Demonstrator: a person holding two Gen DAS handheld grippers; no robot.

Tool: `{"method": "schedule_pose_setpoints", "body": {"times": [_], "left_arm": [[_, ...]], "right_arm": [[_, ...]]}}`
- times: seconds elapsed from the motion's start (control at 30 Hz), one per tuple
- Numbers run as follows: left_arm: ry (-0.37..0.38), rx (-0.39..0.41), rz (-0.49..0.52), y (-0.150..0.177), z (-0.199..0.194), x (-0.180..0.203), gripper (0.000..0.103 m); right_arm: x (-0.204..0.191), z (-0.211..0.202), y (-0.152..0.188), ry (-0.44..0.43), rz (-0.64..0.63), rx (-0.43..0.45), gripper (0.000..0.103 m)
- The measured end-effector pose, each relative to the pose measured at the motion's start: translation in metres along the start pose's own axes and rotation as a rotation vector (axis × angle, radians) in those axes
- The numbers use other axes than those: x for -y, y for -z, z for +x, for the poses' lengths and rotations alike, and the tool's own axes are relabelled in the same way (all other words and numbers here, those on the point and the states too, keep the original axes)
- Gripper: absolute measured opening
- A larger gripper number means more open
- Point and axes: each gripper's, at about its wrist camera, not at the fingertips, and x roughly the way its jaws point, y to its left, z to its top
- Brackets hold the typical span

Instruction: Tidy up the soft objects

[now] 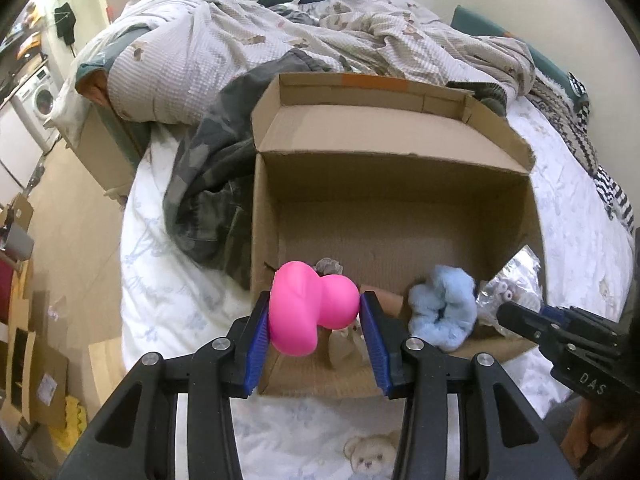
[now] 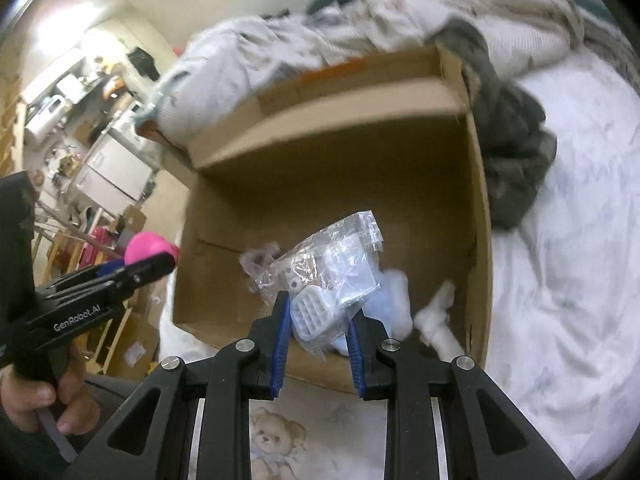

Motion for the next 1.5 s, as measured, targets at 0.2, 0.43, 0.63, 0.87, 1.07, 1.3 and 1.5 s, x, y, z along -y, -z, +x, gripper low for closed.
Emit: {"method": "schedule_pose_setpoints", "body": {"times": [0.2,0.43,0.63,0.87,1.07,1.3,1.5], "left_arm": [[-0.001,-0.030,-0.049,0.004,0.027,-0.003,0.040],[-0.012,-0.049,-0.012,0.004,0.035,0.006,0.040],[-0.004,-0.088,-0.017,0.008,0.043,0.007,0.040],[-0.003,-0.084,-0.008,0.010,0.043,0.011,0.040],[-0.008,-0.091,-0.008,0.011,0.044,0.011,0.041],[-0.036,-0.046,-0.021,0.012,0.034,0.007,0.048],[-0.075,0.019,-0.048,0.009,0.015,-0.001,0.048]], "right_arm": [[0.004,0.024,-0.001,0.050,-0.011,-0.052,0.028],[0.000,0.040,-0.005,0.054,0.004,-0.084,0.028],[-0.001,0.050,-0.005,0.049,0.015,-0.113,0.028],[0.000,0.051,-0.005,0.036,0.020,-0.109,0.028],[0.003,0.047,-0.004,0.020,0.035,-0.099,0.028],[0.004,0.037,-0.008,-0.001,0.050,-0.069,0.054],[0.005,0.014,-0.015,0.002,0.067,0.028,0.073]]}}
